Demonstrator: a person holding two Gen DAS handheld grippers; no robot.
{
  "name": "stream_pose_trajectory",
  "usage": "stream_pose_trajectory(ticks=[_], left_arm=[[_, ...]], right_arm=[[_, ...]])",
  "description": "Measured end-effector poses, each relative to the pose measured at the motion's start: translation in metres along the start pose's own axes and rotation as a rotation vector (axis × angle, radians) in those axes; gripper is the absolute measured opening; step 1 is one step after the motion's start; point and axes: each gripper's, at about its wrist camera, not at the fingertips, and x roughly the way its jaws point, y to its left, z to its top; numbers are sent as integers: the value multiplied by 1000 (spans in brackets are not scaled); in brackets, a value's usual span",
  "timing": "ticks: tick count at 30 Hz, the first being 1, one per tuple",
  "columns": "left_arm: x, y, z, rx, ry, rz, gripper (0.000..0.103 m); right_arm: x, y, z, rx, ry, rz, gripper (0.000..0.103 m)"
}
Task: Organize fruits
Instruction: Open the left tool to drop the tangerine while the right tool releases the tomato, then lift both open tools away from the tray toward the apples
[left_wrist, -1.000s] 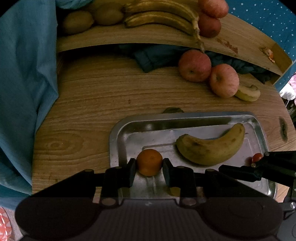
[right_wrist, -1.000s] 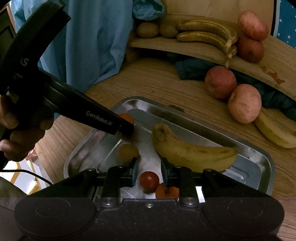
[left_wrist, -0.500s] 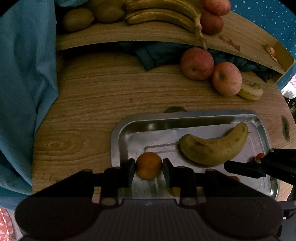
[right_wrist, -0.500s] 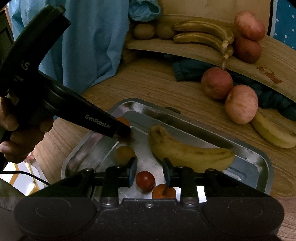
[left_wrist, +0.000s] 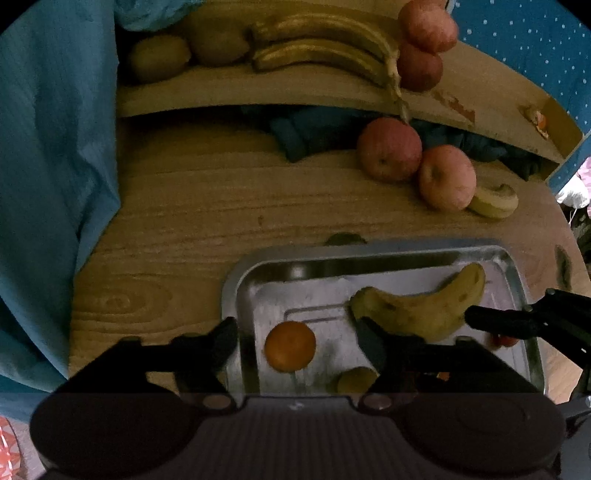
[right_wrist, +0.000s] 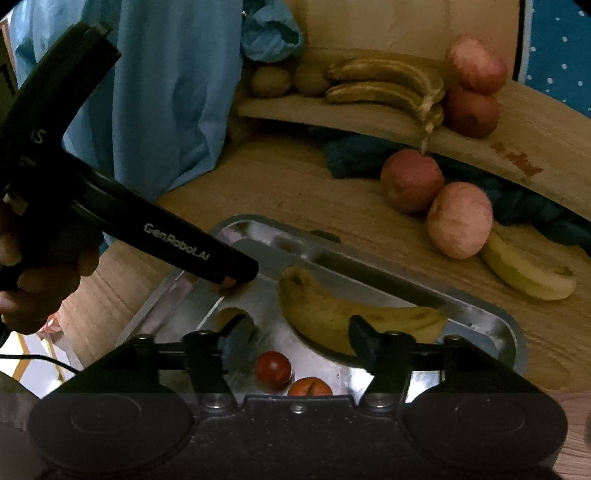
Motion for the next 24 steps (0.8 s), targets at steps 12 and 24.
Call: stream_pose_trajectory(ticks=[12,24], left_arm=[[-3,12,6,-76,-33,64,103],[-1,10,15,-77,-52,103,103]], right_arm=[[-9,-10,2,42,-52,-35,91],[-16,-23,3,83,-81,-111,102]])
